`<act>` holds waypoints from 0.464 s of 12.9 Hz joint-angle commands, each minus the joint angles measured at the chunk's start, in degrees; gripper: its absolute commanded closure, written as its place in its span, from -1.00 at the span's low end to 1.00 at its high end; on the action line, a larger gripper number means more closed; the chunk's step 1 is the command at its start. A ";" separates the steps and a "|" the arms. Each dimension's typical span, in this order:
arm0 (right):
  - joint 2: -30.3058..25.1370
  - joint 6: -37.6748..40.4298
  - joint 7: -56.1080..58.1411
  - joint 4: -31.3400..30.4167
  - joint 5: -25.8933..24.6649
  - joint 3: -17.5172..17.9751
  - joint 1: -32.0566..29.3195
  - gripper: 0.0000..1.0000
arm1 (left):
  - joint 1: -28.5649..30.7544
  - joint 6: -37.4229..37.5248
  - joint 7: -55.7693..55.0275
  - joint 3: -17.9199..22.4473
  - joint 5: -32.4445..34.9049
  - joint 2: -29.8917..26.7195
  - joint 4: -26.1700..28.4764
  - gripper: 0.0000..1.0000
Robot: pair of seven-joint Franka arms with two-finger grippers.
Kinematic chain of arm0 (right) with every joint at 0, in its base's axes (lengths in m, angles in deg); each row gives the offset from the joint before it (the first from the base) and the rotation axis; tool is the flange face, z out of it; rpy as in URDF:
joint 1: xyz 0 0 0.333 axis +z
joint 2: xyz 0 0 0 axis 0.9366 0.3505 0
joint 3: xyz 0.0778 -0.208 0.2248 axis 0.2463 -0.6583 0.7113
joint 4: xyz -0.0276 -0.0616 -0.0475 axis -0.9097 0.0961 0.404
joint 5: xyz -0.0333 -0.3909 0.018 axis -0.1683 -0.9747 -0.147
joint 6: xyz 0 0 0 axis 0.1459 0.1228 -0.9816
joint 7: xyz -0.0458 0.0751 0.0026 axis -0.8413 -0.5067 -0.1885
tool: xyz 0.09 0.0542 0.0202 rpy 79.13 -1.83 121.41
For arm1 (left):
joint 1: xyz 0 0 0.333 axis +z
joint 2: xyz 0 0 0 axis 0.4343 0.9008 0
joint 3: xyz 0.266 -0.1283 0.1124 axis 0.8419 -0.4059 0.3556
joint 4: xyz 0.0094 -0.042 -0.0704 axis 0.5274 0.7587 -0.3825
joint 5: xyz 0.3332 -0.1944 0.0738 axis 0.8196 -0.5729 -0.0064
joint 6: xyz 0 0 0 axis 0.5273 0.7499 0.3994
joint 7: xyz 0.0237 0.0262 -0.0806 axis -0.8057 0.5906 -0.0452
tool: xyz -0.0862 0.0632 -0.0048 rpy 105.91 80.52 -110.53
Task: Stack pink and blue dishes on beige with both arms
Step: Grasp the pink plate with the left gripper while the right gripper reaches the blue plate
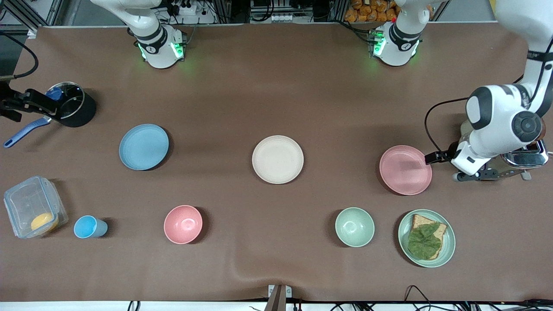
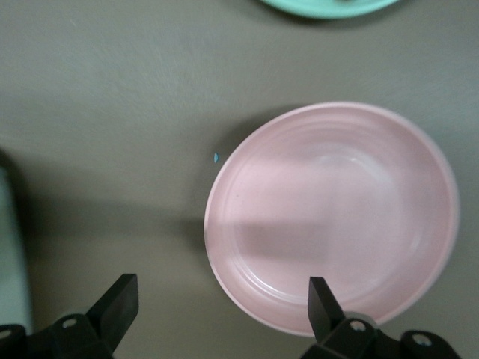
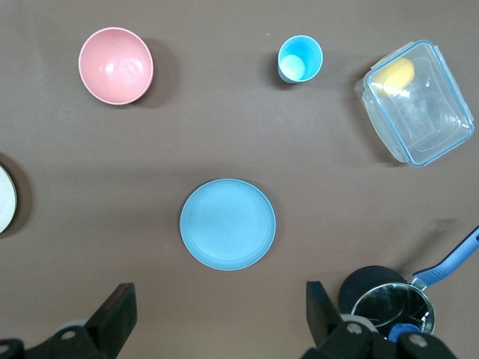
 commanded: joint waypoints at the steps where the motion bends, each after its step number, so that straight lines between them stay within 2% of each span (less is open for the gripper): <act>1: -0.27 0.02 -0.11 -1.03 -0.53 0.61 -1.37 -1.00 | 1.12 -1.81 1.40 -0.40 1.25 4.43 -0.65 -1.00; 3: 1.04 0.11 -0.02 -1.29 -0.71 0.61 -1.81 -1.00 | 2.26 -3.21 1.66 -0.40 1.34 6.71 -0.83 -0.95; 5: 3.32 0.90 -0.02 -1.38 -0.71 0.61 -2.59 -1.00 | 2.97 -3.40 1.92 -0.40 1.34 7.25 -1.00 -0.95; 6: 4.81 1.42 -0.02 -1.56 -0.36 0.61 -3.38 -1.00 | 3.06 -3.40 1.92 -0.31 1.34 7.25 -1.00 -0.89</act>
